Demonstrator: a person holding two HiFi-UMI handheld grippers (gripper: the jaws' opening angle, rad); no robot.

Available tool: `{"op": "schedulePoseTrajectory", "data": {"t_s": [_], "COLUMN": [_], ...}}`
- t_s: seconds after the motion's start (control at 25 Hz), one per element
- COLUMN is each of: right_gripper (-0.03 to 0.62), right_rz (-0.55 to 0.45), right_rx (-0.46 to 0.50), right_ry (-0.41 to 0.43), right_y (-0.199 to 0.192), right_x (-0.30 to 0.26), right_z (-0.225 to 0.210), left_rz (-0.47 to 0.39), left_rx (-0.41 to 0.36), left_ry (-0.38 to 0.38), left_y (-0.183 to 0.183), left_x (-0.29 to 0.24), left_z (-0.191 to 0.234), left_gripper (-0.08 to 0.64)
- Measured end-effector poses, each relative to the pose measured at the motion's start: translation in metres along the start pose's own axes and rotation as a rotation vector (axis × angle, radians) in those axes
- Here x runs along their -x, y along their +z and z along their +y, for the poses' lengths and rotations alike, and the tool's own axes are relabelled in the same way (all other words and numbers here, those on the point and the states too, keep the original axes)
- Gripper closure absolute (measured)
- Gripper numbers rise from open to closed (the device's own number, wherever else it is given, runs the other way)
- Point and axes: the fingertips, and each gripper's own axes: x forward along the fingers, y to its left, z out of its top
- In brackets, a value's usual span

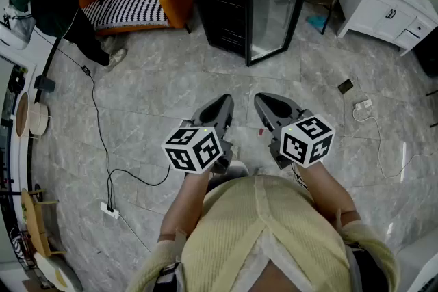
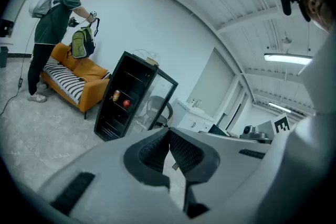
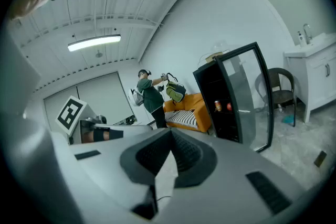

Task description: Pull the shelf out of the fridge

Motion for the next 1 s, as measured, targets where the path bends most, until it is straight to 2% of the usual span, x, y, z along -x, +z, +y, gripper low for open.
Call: {"op": "schedulePoseTrajectory", "data": {"t_s": [0.16, 0.36, 0.56, 0.72, 1.0], "right_gripper": [0.563, 0.563, 0.561, 0.561, 0.561], "right_rz": [0.006, -0.016, -0.033, -0.026, -0.005], "right_rx": [0.003, -0.038, -0.059, -0.065, -0.072], "right_ry": [-0.004, 0.008, 0.018, 0.019, -0.026], "right_y": [-0.008, -0.012, -0.014, -0.016, -0.013], "right_x": [0.01, 0.021, 0.024, 0.017, -0.025], "right_z": [-0.003, -0.002, -0.003, -0.001, -0.006], "left_rz": [0.0, 0.003, -0.006, -0.021, -0.01], "left_rx": [0.005, 0.003, -0.032, -0.086, -0.076], "left_ry": [0.007, 0.022, 0.015, 0.013, -0.027], "left_y": [-0.012, -0.023, -0.026, -0.019, 0.001], "left_x": [0.001, 0.005, 0.01, 0.009, -0.006], "left_z": [-0.006, -0.013, -0.018, -0.011, 0.02], "left_gripper": [0.537, 0.537, 0.535, 0.535, 0.535]}}
